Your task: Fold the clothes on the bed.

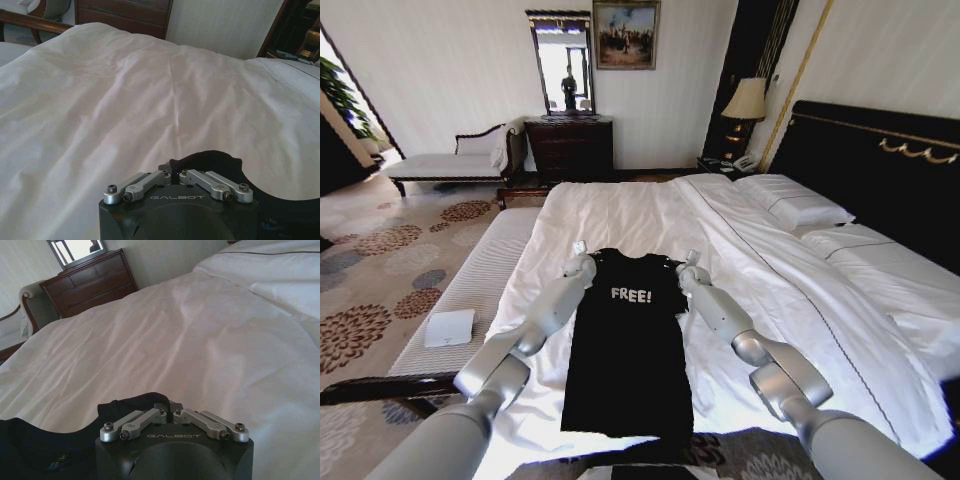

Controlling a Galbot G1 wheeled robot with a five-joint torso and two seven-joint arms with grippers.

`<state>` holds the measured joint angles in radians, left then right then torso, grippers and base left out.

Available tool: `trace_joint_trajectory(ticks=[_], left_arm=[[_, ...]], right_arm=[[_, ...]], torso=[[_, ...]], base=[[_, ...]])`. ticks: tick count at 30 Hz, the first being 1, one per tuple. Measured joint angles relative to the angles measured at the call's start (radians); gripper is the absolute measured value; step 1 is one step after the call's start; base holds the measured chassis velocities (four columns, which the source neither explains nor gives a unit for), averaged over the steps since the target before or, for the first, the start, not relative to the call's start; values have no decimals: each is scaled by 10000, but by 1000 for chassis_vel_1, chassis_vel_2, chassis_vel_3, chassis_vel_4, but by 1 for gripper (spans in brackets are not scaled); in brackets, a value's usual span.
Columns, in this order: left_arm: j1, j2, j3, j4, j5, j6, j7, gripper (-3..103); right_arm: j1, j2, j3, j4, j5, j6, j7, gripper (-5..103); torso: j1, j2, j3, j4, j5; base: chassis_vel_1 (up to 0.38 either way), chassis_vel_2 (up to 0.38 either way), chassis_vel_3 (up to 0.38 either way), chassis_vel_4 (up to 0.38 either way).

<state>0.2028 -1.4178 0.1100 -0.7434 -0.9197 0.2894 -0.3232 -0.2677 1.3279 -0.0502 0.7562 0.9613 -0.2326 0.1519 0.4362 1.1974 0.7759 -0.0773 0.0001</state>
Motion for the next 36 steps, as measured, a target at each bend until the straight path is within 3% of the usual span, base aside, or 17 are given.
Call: trace_joint_trajectory(ticks=[13,17,19,23,24,26,28,29,31,32,34,36], left_arm=[[174,453,-278,-224,-238,-20,-226,-1],[367,696,-289,-796,-721,364,-454,10],[483,909,-221,-1180,-896,622,-572,20],[573,1200,-127,-1533,-978,719,-804,31],[614,1306,-117,-1657,-1006,712,-919,43],[646,1382,-116,-1753,-1038,704,-999,43],[720,1507,-120,-1946,-1086,662,-1129,53],[720,1507,-120,-1946,-1086,662,-1129,53],[1089,2017,-191,-2800,-1580,644,-1311,65],[1425,2365,-262,-3412,-1869,649,-1392,65],[1580,2484,-290,-3676,-1961,649,-1415,70],[2901,3494,-504,-5768,-2263,622,-1316,81]], right_arm=[[308,141,-633,-330,-291,9,-188,-2],[180,20,-975,-100,-477,-62,-9,2],[87,-119,-1161,228,-469,-277,75,18],[-26,-371,-1314,603,-409,-467,90,28],[-73,-475,-1309,762,-358,-487,160,39],[-129,-559,-1272,936,-289,-490,237,39],[-278,-773,-1179,1314,-120,-518,376,51],[-278,-773,-1179,1314,-120,-518,376,51],[-977,-1572,-817,2533,350,-617,660,61],[-1406,-1989,-526,3165,593,-717,796,61],[-1593,-2154,-379,3448,686,-762,868,67],[-2875,-3146,630,5445,1211,-926,1079,78]], torso=[[-1,1,-1,4,-3],[-2,1,-1,4,1],[-2,1,-2,2,-2],[-2,1,-1,4,-2],[-2,2,-1,3,-1],[-1,2,-2,3,-1],[-1,1,-1,4,-1],[-1,1,-1,4,-1],[0,2,-2,3,0],[0,1,-2,3,6],[0,1,0,3,8],[0,2,-4,-7,-4]], base=[[0,0,0,0],[0,0,0,0],[0,0,0,0],[0,0,0,0],[0,0,0,0],[0,0,0,0],[0,0,0,0],[0,0,0,0],[0,0,0,0],[0,0,0,0],[0,0,0,0],[0,0,0,0]])
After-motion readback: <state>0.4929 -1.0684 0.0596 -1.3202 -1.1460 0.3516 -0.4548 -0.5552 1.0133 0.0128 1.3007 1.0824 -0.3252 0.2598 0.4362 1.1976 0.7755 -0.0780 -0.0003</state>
